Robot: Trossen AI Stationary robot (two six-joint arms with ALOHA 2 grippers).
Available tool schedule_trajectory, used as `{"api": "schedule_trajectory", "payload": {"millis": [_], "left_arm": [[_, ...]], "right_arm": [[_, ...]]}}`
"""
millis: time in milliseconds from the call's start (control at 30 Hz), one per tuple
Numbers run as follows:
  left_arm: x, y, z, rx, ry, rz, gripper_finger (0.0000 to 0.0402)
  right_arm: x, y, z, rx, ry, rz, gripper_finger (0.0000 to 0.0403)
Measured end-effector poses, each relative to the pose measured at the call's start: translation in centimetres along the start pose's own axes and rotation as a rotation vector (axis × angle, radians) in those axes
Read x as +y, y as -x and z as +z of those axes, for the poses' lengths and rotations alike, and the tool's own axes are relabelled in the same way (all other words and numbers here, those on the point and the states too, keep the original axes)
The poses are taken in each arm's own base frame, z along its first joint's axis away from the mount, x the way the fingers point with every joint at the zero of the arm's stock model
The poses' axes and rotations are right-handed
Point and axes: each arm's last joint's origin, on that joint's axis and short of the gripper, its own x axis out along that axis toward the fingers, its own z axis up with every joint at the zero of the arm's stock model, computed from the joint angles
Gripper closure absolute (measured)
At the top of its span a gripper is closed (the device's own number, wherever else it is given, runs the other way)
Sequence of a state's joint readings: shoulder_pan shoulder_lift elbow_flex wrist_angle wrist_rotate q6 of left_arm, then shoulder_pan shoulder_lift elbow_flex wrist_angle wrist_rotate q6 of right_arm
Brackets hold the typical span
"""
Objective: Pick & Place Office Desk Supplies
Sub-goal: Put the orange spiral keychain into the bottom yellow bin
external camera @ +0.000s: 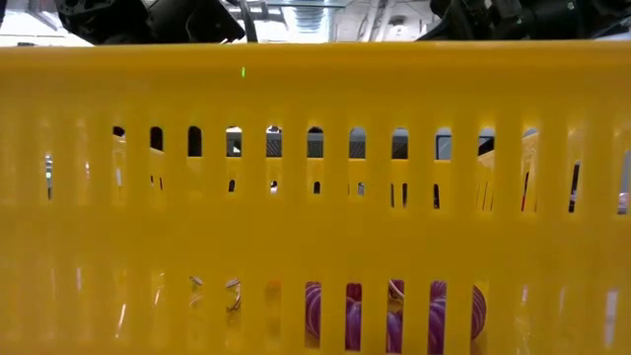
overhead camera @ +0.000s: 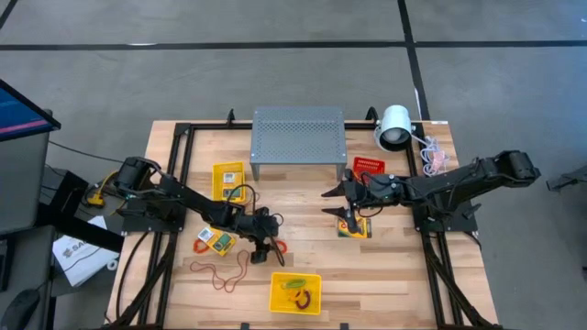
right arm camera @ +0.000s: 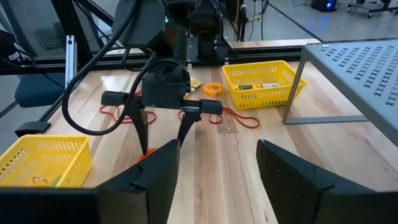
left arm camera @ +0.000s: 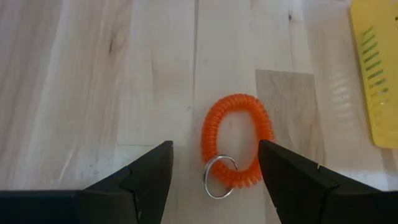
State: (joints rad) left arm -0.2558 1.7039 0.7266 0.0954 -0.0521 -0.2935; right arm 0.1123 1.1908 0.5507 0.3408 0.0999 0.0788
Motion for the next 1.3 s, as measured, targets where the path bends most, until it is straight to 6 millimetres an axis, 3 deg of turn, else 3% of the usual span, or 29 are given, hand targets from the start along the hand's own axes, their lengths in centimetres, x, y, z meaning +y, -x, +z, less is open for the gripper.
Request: {"api": "schedule_trajectory", "payload": {"millis": [833, 1033, 1300], "left_arm": [[0.24, -0.65, -0.33, 0.019, -0.024, 0.01, 0.0225], [0.27, -0.65, -0.39, 0.026, -0.05, 0.012, 0.0265], [0.35, -0.65, -0.43, 0.028, -0.05, 0.024, 0.0348]], "right_arm": [[-0.01, 0.0, -0.23, 0.024, 0.003, -0.002, 0.0194], [-0.01, 0.0, -0.26, 0.026, 0.003, -0.002, 0.0194], [-0.02, 0.01, -0.35, 0.036, 0.004, -0.003, 0.0194]]}}
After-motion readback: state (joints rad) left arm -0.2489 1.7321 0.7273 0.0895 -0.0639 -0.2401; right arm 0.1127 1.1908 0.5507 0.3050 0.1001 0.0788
